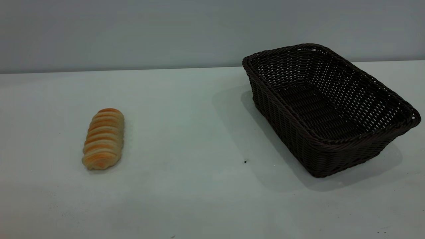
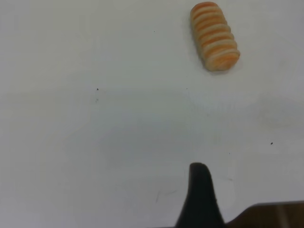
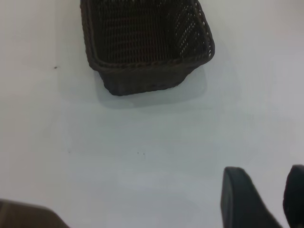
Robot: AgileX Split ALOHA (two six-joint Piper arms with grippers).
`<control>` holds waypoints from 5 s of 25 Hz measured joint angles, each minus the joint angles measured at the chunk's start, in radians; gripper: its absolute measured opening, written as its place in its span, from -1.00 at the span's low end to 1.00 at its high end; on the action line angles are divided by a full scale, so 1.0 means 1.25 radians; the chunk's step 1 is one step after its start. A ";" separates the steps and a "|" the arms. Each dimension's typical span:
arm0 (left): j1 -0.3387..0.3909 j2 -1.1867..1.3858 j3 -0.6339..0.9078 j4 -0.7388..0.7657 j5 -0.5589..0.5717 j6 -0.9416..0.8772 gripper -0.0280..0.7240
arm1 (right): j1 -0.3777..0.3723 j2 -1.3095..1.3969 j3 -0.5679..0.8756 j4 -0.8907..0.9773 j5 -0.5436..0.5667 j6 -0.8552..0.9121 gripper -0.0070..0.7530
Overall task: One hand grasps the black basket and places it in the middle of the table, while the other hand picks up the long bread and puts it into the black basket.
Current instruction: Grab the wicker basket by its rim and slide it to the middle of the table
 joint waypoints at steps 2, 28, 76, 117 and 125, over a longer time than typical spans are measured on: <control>0.000 0.000 0.000 0.000 0.000 0.000 0.64 | 0.000 0.000 0.000 0.000 0.000 0.001 -0.35; 0.000 0.000 0.000 0.000 0.000 0.000 0.64 | 0.000 0.000 0.000 0.000 0.000 0.000 -0.35; 0.000 0.821 -0.312 -0.007 -0.384 0.103 0.57 | 0.000 1.413 -0.186 0.770 -0.577 0.072 0.54; 0.000 0.839 -0.312 -0.037 -0.390 0.104 0.57 | 0.050 1.817 -0.860 0.409 -0.169 -0.135 -0.74; 0.000 0.954 -0.312 -0.044 -0.422 0.104 0.57 | 0.085 1.875 -0.902 0.370 -0.223 -0.150 -0.73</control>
